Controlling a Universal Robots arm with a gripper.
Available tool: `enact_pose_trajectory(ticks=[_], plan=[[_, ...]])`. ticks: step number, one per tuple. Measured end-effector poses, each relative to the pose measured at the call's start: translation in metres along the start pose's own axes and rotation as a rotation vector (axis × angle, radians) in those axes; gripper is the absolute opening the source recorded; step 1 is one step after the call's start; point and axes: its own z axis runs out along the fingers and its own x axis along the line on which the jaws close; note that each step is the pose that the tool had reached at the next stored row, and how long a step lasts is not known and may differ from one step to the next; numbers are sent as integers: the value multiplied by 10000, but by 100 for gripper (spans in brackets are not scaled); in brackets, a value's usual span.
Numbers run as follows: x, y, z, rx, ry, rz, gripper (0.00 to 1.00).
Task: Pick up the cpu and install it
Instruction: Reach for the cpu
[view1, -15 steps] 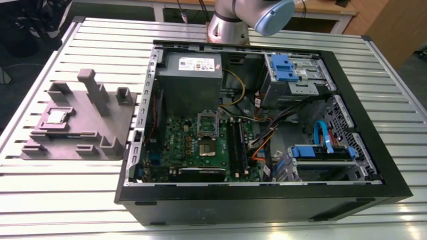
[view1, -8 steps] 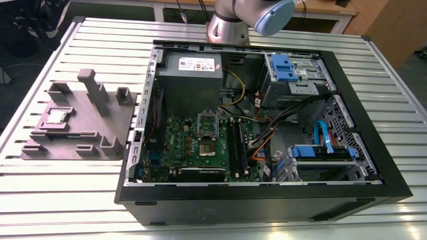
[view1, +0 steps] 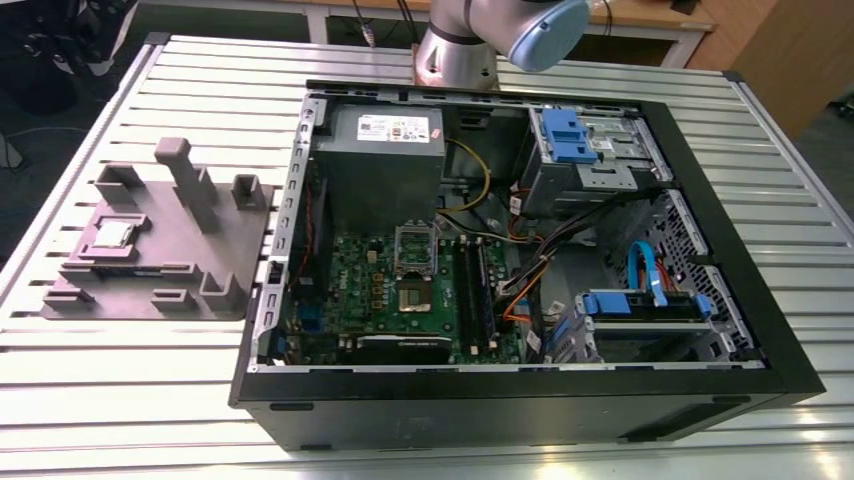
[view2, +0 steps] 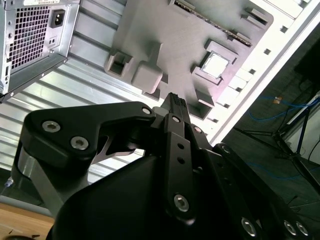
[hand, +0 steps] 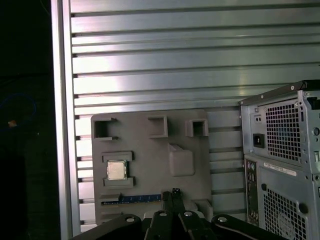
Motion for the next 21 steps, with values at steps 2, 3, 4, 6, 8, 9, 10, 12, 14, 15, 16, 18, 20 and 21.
enact_pose_trajectory(ticks=[2, 3, 4, 6, 8, 9, 10, 12, 14, 15, 16, 18, 20, 21], plan=[[4, 0, 0, 0, 1, 1, 10], [6, -1, 0, 1, 1, 0, 10], [8, -1, 0, 1, 1, 0, 10], [13, -1, 0, 0, 0, 0, 10], [17, -2, 0, 0, 0, 0, 10], [19, -2, 0, 0, 0, 0, 10], [22, -2, 0, 0, 0, 0, 10], [26, -2, -1, 1, 0, 0, 10], [31, -3, 0, 0, 0, 0, 10], [33, -3, 0, 0, 0, 0, 10], [35, -3, 0, 0, 0, 0, 10], [40, -3, -1, 1, 1, 0, 10], [45, -4, 0, 0, 0, 0, 10], [47, -4, -1, 0, 0, 0, 10]])
